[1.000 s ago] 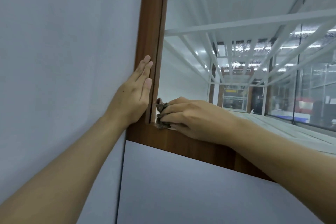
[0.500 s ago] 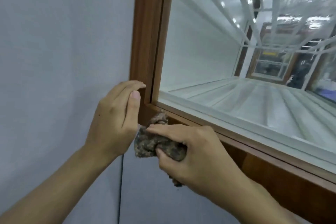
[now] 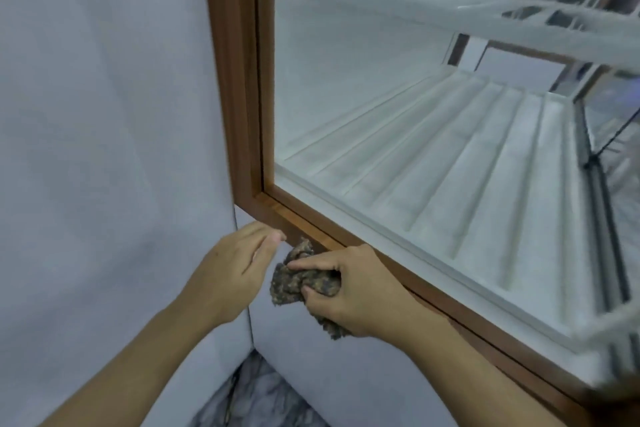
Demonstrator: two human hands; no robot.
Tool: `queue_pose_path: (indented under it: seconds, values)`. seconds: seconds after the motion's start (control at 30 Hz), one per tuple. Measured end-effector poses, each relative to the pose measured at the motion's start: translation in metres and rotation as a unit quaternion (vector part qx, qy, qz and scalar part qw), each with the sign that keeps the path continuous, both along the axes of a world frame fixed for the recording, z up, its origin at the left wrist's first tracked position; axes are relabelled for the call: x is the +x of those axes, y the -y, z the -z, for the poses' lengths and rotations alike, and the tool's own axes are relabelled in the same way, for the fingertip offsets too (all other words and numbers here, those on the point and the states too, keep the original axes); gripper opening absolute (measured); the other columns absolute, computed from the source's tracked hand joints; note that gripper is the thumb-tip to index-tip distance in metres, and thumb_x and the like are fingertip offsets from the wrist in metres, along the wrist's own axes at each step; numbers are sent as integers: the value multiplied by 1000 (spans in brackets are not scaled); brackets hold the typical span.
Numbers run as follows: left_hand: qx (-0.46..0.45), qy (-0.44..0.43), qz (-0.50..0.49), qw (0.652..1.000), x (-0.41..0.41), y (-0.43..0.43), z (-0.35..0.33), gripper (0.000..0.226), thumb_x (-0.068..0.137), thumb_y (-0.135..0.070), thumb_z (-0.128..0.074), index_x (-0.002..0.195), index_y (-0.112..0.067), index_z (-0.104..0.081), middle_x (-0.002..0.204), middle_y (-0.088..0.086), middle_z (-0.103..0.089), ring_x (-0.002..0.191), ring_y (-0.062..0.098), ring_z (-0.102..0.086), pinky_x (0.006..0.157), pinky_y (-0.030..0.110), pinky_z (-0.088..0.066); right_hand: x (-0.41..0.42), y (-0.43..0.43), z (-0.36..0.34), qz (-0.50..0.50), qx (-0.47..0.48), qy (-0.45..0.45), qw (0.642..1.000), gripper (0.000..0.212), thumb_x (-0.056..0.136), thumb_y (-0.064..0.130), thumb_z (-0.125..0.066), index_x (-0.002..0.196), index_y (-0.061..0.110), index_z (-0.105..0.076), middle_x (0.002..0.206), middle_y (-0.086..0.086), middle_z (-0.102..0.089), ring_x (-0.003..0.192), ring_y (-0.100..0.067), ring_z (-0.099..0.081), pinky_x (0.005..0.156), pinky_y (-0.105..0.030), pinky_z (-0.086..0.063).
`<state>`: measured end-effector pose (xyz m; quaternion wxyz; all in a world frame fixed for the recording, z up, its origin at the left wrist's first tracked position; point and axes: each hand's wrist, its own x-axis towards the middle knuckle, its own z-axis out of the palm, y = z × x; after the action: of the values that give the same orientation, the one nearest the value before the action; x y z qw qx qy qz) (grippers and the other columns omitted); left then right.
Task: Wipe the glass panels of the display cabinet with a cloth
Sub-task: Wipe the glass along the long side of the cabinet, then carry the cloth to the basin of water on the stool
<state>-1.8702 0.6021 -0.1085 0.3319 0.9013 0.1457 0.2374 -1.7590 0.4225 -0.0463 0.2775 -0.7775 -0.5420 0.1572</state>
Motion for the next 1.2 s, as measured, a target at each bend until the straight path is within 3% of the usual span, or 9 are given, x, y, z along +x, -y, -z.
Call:
queue_pose_path:
  seconds: [0.17,0.27,0.47,0.6,0.73,0.93,1.03,1.1,1.2]
  values:
    - [-85,-53,97,990,-11,62,-57,53,102,-52,-28,91,-17,-67,86,-8,-65,86,11,-61,80,36,-48,-18,56,-60,34,-8,-42,998,42,85,14,-69,121,35,-72,106,14,-76,87,-2,-68,75,-13,-53]
    - [-90,-35,134,986,-10,100,-94,54,102,-54,-28,86,-17,-64,82,-5,-63,82,15,-60,76,38,-47,-23,102,-92,70,10,-50,996,42,84,14,-71,119,37,-72,107,19,-74,90,-5,-71,81,-25,-56]
    - [-96,-1,177,980,1,211,-149,49,102,-52,-33,77,-18,-58,72,-5,-58,71,14,-56,66,33,-41,-23,218,-141,92,17,-37,995,41,86,16,-70,122,37,-71,102,8,-77,83,-9,-72,77,-24,-56]
    - [-86,29,182,979,1,305,-183,40,102,-49,-36,100,-27,-70,87,-17,-68,83,5,-65,72,23,-47,-18,308,-174,94,28,-8,995,40,86,16,-70,123,30,-72,93,6,-78,75,-9,-70,69,-22,-56]
    - [-109,47,188,975,0,397,-214,22,102,-42,-41,112,-50,-59,102,-31,-68,95,-6,-65,77,10,-46,-8,395,-203,111,33,-12,993,36,88,18,-70,123,29,-72,82,0,-77,62,-14,-66,60,-27,-55]
    - [-152,-37,260,953,58,496,-242,36,100,-48,-37,127,-39,-60,117,-28,-64,109,-11,-58,89,8,-44,18,501,-217,197,50,-19,979,34,90,14,-70,123,22,-72,80,-1,-76,51,-5,-58,50,-14,-43]
    - [-128,-110,295,941,105,526,-245,41,101,-54,-33,119,-36,-65,111,-21,-65,104,-4,-60,84,10,-43,40,543,-209,254,60,-17,965,34,90,18,-70,123,25,-73,86,1,-77,57,-10,-62,56,-29,-54]
    - [-103,-131,312,935,134,543,-244,54,99,-62,-30,103,-26,-70,98,-9,-69,94,7,-63,79,22,-47,57,566,-202,294,58,-21,954,34,90,22,-70,123,27,-72,88,0,-78,61,-16,-66,62,-33,-58]
    - [-78,-144,330,930,180,566,-242,37,104,-50,-35,90,-35,-66,91,-11,-66,88,2,-60,78,25,-46,92,595,-196,354,46,-23,934,33,92,22,-69,125,26,-71,66,-2,-70,45,-17,-47,45,-24,-39]
